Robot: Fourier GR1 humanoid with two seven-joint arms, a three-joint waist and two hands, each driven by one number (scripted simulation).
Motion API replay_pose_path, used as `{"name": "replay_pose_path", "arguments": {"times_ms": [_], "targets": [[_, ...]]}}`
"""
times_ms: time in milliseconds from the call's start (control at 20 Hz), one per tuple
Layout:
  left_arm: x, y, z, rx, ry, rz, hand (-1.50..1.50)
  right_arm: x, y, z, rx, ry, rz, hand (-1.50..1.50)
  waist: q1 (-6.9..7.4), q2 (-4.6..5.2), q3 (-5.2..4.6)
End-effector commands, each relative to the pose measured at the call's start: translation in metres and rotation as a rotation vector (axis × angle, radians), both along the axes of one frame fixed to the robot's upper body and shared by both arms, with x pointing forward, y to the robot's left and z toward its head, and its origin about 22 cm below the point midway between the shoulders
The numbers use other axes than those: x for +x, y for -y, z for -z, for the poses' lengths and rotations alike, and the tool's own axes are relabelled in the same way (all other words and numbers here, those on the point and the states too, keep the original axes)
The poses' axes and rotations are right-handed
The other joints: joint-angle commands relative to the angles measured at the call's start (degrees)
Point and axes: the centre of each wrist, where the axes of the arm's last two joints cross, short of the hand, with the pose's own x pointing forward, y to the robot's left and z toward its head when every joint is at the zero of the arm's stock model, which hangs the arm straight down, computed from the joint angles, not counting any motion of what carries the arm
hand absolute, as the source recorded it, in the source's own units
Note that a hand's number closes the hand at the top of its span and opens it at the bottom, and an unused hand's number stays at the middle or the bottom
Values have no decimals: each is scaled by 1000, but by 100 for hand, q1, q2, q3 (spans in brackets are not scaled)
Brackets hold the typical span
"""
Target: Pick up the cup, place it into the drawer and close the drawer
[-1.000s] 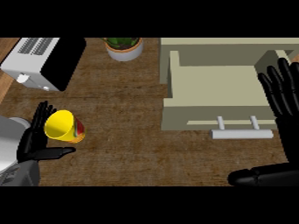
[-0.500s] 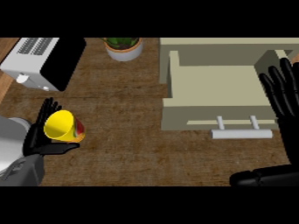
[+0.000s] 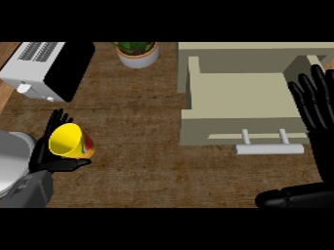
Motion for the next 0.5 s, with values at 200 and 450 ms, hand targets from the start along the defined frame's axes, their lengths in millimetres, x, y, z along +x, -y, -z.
{"name": "replay_pose_path", "arguments": {"times_ms": [200,450], "targets": [[3,13,2,-165,87,125,-150,13,-2,4,-16,-12,12,-150,49,-6,2],[-1,24,8,-193,124,160,150,12,-9,-14,-37,-8,-2,-150,54,-12,-1]]}}
